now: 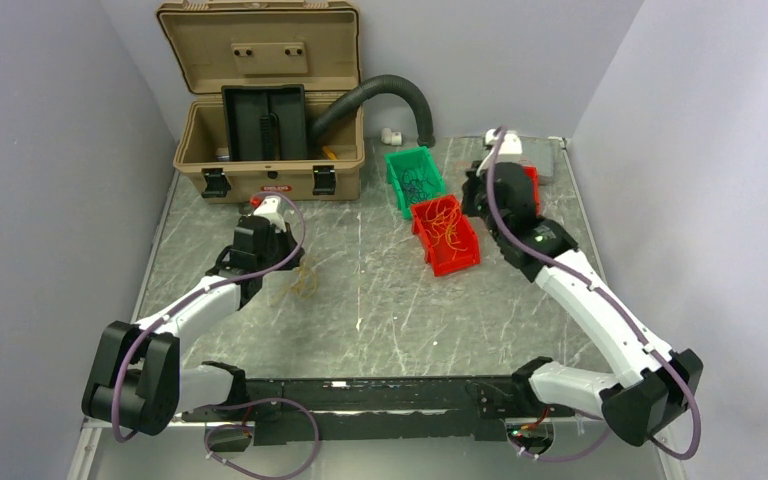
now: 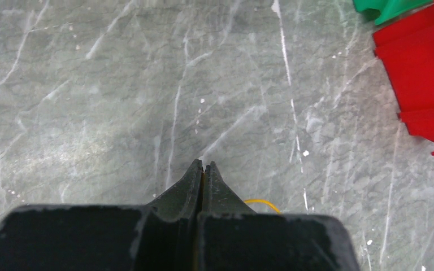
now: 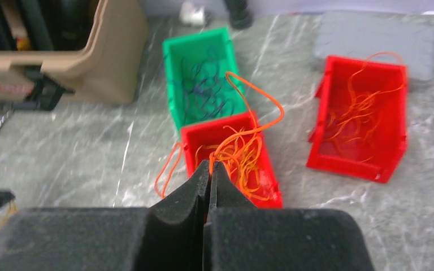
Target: Untangle the cables
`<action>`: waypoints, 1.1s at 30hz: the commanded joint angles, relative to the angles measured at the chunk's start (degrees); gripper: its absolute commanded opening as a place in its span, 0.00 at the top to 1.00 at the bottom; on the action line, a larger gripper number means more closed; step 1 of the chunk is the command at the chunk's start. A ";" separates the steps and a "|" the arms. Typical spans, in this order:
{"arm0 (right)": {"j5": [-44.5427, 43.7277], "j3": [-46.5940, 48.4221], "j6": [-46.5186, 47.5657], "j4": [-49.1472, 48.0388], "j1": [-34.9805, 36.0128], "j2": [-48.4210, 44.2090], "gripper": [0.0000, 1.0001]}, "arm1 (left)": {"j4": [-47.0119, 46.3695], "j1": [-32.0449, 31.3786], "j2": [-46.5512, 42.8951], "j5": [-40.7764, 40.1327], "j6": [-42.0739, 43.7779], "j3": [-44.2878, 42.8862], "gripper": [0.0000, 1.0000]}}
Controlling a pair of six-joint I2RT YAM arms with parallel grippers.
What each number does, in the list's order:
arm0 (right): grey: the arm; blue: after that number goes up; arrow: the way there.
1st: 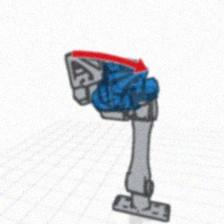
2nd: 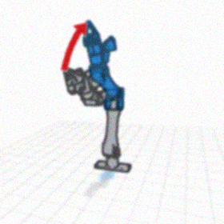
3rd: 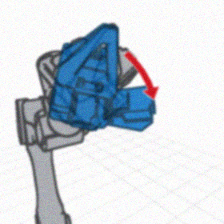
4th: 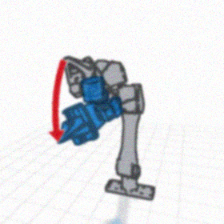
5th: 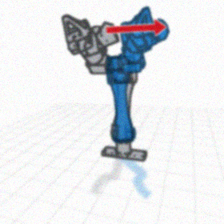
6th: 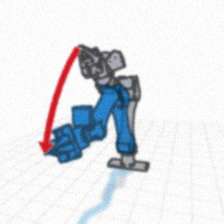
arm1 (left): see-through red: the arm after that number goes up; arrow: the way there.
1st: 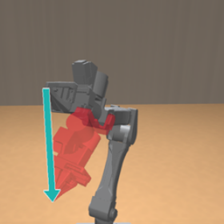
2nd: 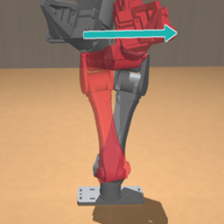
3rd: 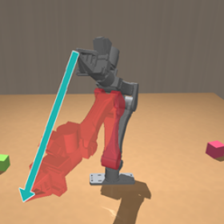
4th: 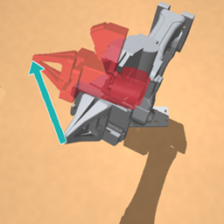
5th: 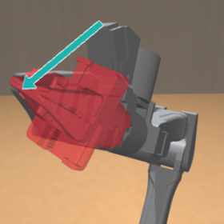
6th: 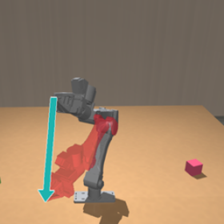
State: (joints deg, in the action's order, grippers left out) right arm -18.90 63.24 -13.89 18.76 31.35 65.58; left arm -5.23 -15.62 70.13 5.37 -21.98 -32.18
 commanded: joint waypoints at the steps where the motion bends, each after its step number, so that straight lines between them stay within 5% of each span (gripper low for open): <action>1: -1.04 7.10 -2.19 1.56 -7.28 -0.01 1.00 | -6.02 -0.41 -0.47 5.60 -0.14 -0.11 1.00; 7: 7.71 10.64 -8.72 -2.14 -22.93 5.06 1.00 | -7.34 -4.20 0.39 8.68 -3.44 -1.64 1.00; 16: 13.93 13.67 -11.74 -5.65 -35.10 17.50 1.00 | 1.09 -18.49 0.69 6.96 -6.94 -17.03 1.00; 23: 20.84 12.56 -12.21 -8.64 -37.55 22.95 1.00 | 4.96 -23.57 11.44 9.06 -7.14 -33.38 1.00; 33: 17.44 13.84 -9.40 -7.61 -37.55 31.40 1.00 | 8.10 -27.14 34.72 14.17 -9.55 -59.37 1.00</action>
State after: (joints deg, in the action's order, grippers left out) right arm 0.49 75.50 -24.75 13.26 -6.07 92.97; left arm 0.16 -41.56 98.65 16.78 -30.00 -82.59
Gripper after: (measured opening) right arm 0.010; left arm 0.021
